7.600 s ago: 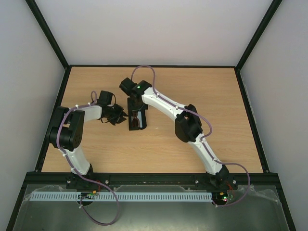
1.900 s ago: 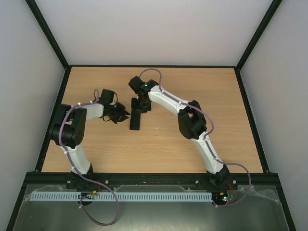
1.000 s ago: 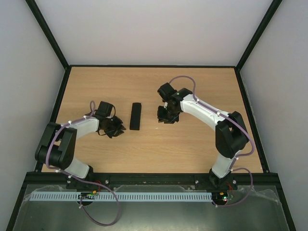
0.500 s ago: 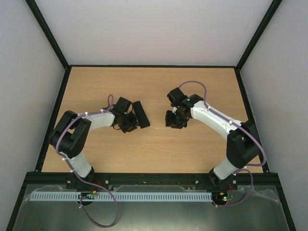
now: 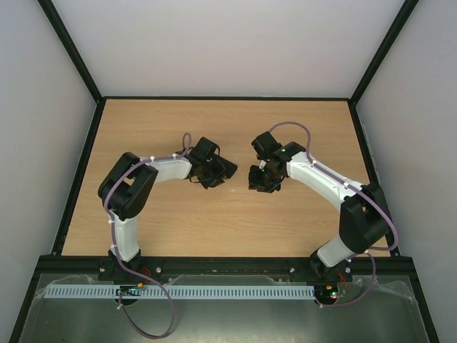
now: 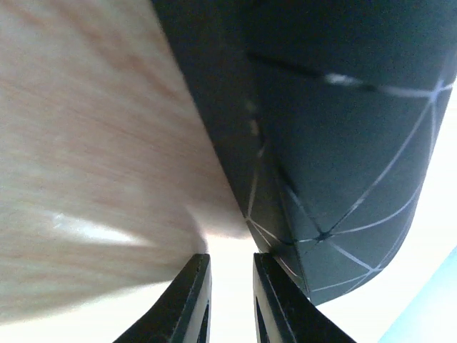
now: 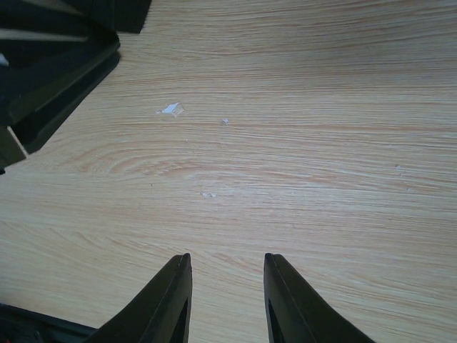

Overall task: Organize the sunglasses
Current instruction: Adjust the sunglasses case at the center of the board.

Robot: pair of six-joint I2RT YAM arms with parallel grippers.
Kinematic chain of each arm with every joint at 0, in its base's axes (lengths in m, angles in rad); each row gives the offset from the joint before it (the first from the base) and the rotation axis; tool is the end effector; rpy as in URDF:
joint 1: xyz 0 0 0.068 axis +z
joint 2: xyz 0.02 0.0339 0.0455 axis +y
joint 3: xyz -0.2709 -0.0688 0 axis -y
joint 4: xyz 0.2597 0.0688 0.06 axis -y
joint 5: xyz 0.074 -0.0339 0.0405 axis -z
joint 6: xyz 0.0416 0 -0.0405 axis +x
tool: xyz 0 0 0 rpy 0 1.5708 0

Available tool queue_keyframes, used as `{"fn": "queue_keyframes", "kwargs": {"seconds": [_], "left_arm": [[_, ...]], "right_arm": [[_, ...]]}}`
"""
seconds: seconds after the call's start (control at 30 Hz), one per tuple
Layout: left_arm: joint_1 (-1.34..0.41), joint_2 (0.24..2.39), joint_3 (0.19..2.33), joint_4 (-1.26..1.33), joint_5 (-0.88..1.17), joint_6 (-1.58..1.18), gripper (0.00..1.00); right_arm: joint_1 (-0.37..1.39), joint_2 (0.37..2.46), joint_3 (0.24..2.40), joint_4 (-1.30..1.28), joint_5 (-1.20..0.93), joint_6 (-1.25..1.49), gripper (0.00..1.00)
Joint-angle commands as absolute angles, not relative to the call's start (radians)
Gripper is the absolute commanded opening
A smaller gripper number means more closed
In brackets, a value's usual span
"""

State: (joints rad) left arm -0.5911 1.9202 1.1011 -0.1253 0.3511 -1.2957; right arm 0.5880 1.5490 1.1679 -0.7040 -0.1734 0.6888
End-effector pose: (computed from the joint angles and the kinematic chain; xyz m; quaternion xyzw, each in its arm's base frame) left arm 0.3243 -0.2349 0.1277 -0.2727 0.8978 -0.3431 0.0436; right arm 0.2716 0.1897 0.2418 0.0279 0.9668 0.2103 0.1423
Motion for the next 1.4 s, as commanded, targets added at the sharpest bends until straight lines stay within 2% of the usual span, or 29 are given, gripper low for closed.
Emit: {"fn": "queue_keyframes", "kwargs": {"seconds": [0.0, 0.4, 1.23, 1.37], "left_arm": [[-0.603, 1.980, 1.178, -0.137, 0.356, -1.313, 0.20], [-0.602, 2.079, 1.334, -0.172, 0.369, -1.298, 0.20], [-0.572, 2.167, 1.478, -0.173, 0.401, -1.274, 0.20], [-0.582, 2.112, 1.464, -0.187, 0.415, -1.272, 0.20]], "right_arm": [[0.580, 1.515, 1.144, -0.741, -0.172, 0.683, 0.30], [0.552, 1.524, 1.141, -0.744, -0.188, 0.651, 0.30], [0.525, 1.601, 1.224, -0.773, -0.195, 0.595, 0.29], [0.525, 1.593, 1.227, -0.784, -0.193, 0.595, 0.29]]}}
